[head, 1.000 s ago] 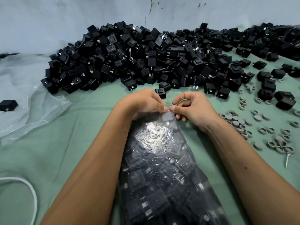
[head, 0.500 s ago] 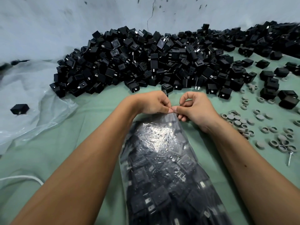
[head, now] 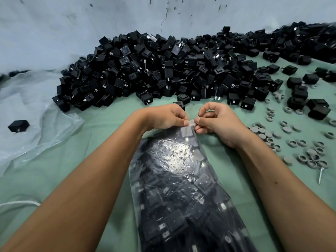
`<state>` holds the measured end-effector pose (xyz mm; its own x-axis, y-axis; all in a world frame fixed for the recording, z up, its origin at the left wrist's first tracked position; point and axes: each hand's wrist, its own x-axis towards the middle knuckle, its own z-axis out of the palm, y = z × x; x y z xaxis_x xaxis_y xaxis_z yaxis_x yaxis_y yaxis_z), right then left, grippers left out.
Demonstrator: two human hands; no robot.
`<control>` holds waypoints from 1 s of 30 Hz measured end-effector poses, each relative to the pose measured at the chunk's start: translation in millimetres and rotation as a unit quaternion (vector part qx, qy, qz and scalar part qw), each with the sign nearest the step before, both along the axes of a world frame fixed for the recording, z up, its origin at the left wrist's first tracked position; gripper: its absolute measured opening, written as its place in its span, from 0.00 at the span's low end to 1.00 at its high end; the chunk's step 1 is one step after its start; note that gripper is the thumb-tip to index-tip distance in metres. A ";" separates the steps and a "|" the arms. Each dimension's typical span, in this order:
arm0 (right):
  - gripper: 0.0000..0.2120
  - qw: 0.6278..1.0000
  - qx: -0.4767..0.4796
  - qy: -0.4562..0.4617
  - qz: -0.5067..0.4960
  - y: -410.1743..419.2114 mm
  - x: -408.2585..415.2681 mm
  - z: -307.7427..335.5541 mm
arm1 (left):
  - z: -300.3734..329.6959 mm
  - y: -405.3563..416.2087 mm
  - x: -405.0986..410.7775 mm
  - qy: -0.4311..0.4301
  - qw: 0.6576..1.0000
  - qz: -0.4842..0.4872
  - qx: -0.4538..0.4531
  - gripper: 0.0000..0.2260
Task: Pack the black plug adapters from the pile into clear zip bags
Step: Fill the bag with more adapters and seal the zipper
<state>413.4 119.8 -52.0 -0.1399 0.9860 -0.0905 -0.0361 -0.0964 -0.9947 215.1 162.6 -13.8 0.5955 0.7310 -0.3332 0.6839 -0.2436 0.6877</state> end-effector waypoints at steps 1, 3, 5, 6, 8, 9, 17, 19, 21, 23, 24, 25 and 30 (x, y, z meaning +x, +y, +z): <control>0.08 1.000 0.005 -0.007 -0.004 -0.2 -0.8 -0.7 | -0.9 0.2 -0.5 -0.008 1.000 0.008 -0.004 0.12; 0.09 1.000 0.020 -0.020 -0.014 -0.4 -2.0 -2.5 | -2.6 1.5 -0.5 -0.023 0.999 0.024 -0.017 0.12; 0.09 0.999 0.029 -0.020 -0.021 -0.2 -2.2 -4.1 | -2.6 3.1 1.1 -0.023 0.999 0.026 -0.025 0.10; 0.08 0.999 0.033 -0.015 -0.027 0.2 -2.0 -5.0 | -2.3 4.2 2.6 -0.013 1.000 0.020 -0.019 0.11; 0.08 0.998 0.040 -0.002 -0.043 1.4 -2.0 -7.0 | -1.4 6.9 6.2 0.005 1.000 0.012 -0.003 0.12; 0.08 0.998 0.044 0.002 -0.051 1.7 -2.1 -8.0 | -0.7 8.2 8.2 0.012 1.000 0.014 0.000 0.12; 0.07 0.996 0.063 -0.016 -0.061 3.8 -2.8 -13.9 | 7.7 14.0 17.9 0.061 0.998 -0.009 -0.016 0.10; 0.06 0.995 0.068 -0.024 -0.064 5.0 -2.7 -15.8 | 6.6 14.4 17.1 0.065 0.998 -0.009 0.000 0.11; 0.06 0.994 0.075 -0.040 -0.064 6.4 -2.1 -17.9 | 4.3 13.5 14.5 0.057 0.998 -0.008 0.019 0.11; 0.05 0.993 0.084 -0.063 -0.060 7.3 -2.0 -19.6 | 1.2 11.9 11.5 0.045 0.998 -0.006 0.034 0.14; 0.05 0.992 0.088 -0.074 -0.058 7.4 -2.4 -20.2 | -0.7 10.8 10.5 0.041 0.998 -0.004 0.040 0.15; 0.05 0.991 0.093 -0.084 -0.055 7.5 -2.8 -20.6 | -1.9 10.0 9.7 0.036 0.998 -0.001 0.046 0.16; 0.04 0.982 0.113 -0.147 -0.019 4.0 -7.2 -17.5 | -8.7 6.2 5.5 -0.011 0.998 0.026 0.049 0.14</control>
<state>406.2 123.8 -69.5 -0.1025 0.9896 0.1010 0.2564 0.1244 -0.9585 220.6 168.8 -22.5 0.5619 0.7897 -0.2462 0.6827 -0.2747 0.6771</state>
